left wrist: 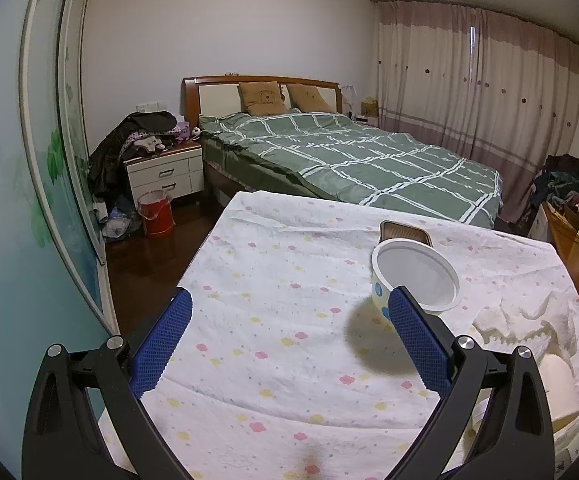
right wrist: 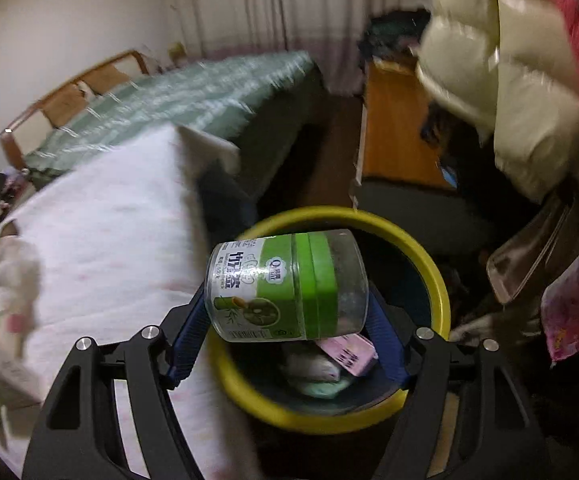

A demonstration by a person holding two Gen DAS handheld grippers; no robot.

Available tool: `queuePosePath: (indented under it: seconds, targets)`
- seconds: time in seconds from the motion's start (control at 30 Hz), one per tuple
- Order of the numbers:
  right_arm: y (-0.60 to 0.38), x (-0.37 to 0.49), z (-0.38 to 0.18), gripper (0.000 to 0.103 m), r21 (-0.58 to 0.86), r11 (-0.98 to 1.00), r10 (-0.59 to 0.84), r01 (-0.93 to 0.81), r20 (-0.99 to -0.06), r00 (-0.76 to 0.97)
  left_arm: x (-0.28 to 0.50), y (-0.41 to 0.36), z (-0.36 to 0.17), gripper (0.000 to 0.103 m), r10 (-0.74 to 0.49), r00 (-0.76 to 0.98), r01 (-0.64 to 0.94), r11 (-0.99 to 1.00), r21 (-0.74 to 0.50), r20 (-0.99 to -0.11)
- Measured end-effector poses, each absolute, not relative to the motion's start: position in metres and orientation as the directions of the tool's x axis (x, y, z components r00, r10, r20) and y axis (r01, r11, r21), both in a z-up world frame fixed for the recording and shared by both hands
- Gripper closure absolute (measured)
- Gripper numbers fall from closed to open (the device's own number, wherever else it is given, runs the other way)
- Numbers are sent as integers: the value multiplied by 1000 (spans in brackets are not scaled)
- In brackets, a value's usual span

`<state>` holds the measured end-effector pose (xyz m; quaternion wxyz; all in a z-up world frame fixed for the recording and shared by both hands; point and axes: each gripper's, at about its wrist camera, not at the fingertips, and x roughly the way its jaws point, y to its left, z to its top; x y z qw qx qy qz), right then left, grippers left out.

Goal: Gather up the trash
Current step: 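Carry the jar with the right gripper over the bin and release it, then reach the left gripper to the green-labelled drink bottle and grasp it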

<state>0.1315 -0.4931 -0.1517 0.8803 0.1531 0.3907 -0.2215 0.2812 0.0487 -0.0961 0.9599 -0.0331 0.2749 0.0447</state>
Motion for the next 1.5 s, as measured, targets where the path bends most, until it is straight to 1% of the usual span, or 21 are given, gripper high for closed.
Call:
queuePosePath:
  seconds: [0.13,0.27,0.3,0.33,0.43,0.57,0.73,0.83,0.93,1.07,1.2,1.33,1.5]
  targets:
    - [-523,147,-192,34,89,827,-255,555,-820,512,284,46,-98,6,74,840,-103,994,-25,-538]
    - [-532,154,-218,34,88,820,-228,566,-856,463,286,43,-101,6,78,833,-99,995,-10,-548]
    - [-532,155,-220,33,91,820,-223,565,-859,461,286,42,-102,6,78,832,-97,995,-6,-549]
    - [-531,154,-220,30,89,819,-225,566,-859,461,287,41,-103,6,78,832,-95,996,-2,-549]
    - [-528,153,-209,25,65,822,-267,566,-834,483,287,39,-102,6,77,833,-90,996,3,-549]
    - [-515,151,-184,24,52,819,-304,572,-805,509,285,40,-101,6,74,836,-89,996,-2,-544]
    - [-472,160,-128,19,122,856,-285,502,-700,655,284,42,-100,6,73,839,-93,996,-10,-540]
    - [-435,185,-105,18,155,892,-236,425,-642,729,283,41,-99,6,78,840,-96,995,-6,-537]
    - [-403,215,-95,18,146,917,-214,372,-607,765,283,41,-100,6,79,840,-96,995,-3,-537]
    - [-378,241,-96,18,162,928,-191,336,-569,800,282,39,-99,6,85,848,-95,995,7,-523]
    - [-370,247,-104,18,116,936,-210,333,-574,791,279,36,-97,6,83,853,-88,996,14,-515]
    - [-375,247,-115,17,129,936,-190,328,-599,778,258,28,-81,6,43,865,-52,999,-5,-500]
    - [-376,241,-115,17,135,942,-174,308,-589,789,211,17,-71,6,-118,842,71,992,-108,-527]
